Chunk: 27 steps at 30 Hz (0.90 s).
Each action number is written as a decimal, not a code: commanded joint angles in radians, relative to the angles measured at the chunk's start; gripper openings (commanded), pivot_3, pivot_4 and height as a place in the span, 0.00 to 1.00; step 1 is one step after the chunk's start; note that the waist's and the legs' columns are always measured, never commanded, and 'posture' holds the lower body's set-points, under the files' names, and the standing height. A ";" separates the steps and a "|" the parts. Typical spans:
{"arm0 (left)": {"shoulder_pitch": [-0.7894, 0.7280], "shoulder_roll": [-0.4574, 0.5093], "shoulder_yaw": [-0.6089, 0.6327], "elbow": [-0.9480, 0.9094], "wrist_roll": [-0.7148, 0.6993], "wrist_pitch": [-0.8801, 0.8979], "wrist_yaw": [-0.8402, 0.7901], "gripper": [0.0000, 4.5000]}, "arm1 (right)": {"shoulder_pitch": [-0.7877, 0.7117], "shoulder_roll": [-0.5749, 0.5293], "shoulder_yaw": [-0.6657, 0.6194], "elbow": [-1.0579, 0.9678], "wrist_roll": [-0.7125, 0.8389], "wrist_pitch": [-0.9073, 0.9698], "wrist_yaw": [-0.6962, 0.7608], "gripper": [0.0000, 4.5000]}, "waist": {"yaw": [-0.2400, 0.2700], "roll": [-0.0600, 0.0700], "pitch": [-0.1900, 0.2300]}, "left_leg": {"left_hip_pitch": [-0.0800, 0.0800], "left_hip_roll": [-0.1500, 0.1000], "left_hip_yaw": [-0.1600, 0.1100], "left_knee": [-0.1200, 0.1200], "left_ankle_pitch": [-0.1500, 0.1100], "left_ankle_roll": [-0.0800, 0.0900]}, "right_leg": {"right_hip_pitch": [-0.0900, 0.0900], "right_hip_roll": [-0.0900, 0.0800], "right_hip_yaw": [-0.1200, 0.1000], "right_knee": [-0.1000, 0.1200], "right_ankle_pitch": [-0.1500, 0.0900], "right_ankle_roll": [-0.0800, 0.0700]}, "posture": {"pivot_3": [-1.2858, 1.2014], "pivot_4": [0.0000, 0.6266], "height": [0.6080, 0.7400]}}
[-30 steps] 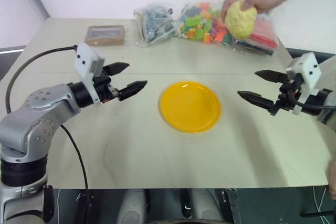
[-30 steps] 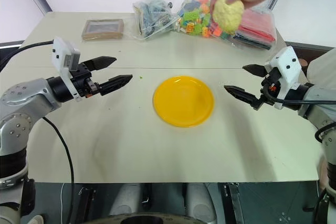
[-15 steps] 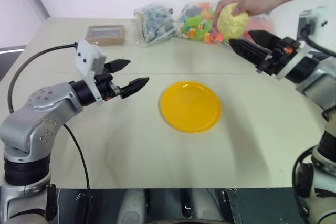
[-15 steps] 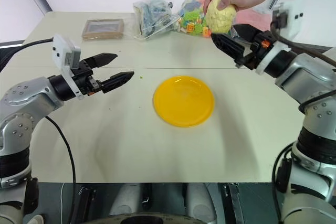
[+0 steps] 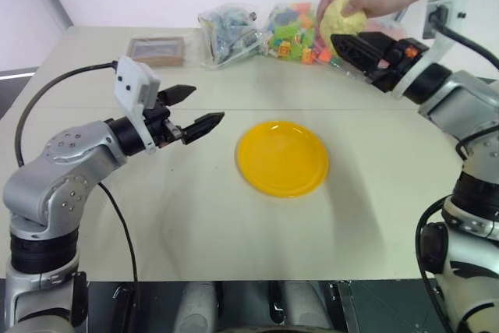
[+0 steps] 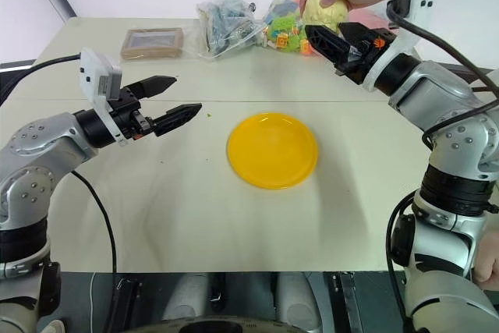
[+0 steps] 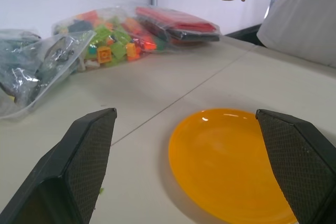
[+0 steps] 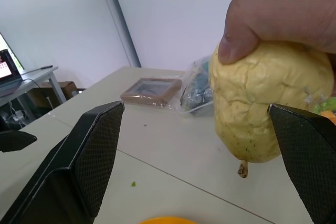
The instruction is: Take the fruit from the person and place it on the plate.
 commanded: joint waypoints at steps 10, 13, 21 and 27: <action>-0.007 0.003 0.005 -0.043 0.002 -0.017 0.009 0.99 | -0.082 0.052 0.047 0.087 -0.105 -0.113 -0.010 1.00 | -0.003 0.000 0.000 | 0.000 0.000 0.000 0.000 0.000 0.000 | 0.000 0.000 0.000 0.000 0.000 0.000 | 0.52 0.24 0.93; -0.008 0.003 0.004 -0.047 0.000 -0.015 0.012 0.99 | -0.105 0.072 0.073 0.116 -0.143 -0.140 -0.001 1.00 | -0.002 0.000 0.000 | 0.000 0.000 0.000 -0.001 0.000 0.000 | -0.001 0.000 0.000 0.000 0.000 0.000 | 0.52 0.24 0.93; -0.003 0.011 0.013 -0.065 -0.007 -0.006 0.031 0.99 | -0.161 0.113 0.118 0.213 -0.236 -0.205 0.013 1.00 | -0.002 0.000 0.000 | 0.000 0.000 0.000 -0.001 0.000 0.000 | -0.001 0.000 0.000 0.000 0.000 0.000 | 0.52 0.24 0.93; 0.001 0.012 0.019 -0.076 -0.010 -0.001 0.043 0.99 | -0.192 0.123 0.125 0.265 -0.276 -0.234 0.029 1.00 | 0.000 0.000 0.000 | 0.000 0.000 0.001 -0.001 0.000 0.000 | -0.001 0.000 0.000 0.000 0.000 0.000 | 0.52 0.24 0.93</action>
